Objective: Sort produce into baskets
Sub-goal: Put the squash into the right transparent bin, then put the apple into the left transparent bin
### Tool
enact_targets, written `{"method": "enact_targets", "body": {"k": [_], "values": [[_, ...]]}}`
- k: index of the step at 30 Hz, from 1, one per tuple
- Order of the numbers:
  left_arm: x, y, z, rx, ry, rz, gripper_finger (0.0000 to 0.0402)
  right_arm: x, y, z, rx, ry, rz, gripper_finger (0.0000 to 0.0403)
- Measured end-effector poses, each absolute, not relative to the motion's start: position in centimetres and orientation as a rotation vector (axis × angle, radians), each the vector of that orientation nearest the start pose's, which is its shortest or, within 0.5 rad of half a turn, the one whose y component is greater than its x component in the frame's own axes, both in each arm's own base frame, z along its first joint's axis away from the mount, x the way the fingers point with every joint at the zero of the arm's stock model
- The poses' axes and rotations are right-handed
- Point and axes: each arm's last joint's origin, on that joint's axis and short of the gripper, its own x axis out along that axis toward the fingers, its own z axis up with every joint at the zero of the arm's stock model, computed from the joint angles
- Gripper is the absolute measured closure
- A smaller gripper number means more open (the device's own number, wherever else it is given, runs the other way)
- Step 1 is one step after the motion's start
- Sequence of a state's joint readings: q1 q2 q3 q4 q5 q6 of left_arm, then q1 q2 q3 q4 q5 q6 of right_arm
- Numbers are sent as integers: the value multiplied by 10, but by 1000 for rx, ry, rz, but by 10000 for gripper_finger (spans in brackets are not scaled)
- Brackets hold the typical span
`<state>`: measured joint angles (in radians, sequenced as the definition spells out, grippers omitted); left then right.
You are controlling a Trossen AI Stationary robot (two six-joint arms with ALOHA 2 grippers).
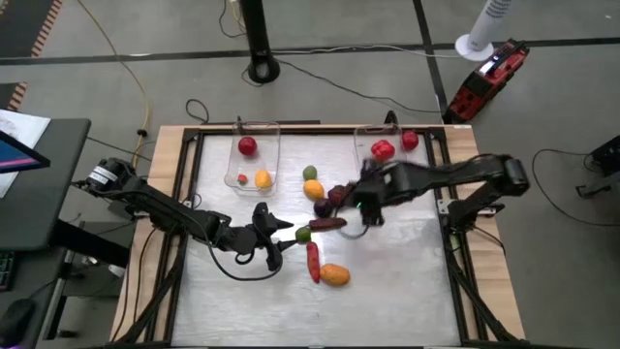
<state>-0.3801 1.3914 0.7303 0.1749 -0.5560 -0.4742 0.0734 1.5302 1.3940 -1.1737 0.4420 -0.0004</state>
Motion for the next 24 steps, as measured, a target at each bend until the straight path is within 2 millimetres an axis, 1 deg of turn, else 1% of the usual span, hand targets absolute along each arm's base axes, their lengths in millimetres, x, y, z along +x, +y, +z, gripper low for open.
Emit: {"method": "enact_targets", "body": {"k": [3, 5, 8, 10, 13, 16, 18, 20, 24], "values": [[270, -91, 217, -249, 381, 271, 176, 265, -12, 318, -292, 1219, -400, 86], [270, -91, 217, -249, 380, 274, 176, 254, -27, 322, -249, 1208, -461, 82], [270, -91, 217, -248, 376, 284, 176, 242, -53, 322, -181, 1209, -555, 70], [270, -90, 217, -245, 369, 304, 176, 236, -68, 319, -136, 1208, -589, 58], [270, -90, 217, -240, 361, 328, 176, 234, -82, 315, -66, 1219, -581, 36], [270, -90, 217, -236, 361, 328, 176, 234, -84, 313, -42, 1228, -565, 19], [270, -90, 217, -232, 362, 328, 176, 237, -79, 313, -32, 1209, -534, 13], [270, -90, 217, -217, 365, 325, 176, 240, -70, 316, -41, 1188, -506, 11], [270, -90, 217, -182, 376, 309, 176, 254, -43, 320, -65, 1091, -419, 15]]}}
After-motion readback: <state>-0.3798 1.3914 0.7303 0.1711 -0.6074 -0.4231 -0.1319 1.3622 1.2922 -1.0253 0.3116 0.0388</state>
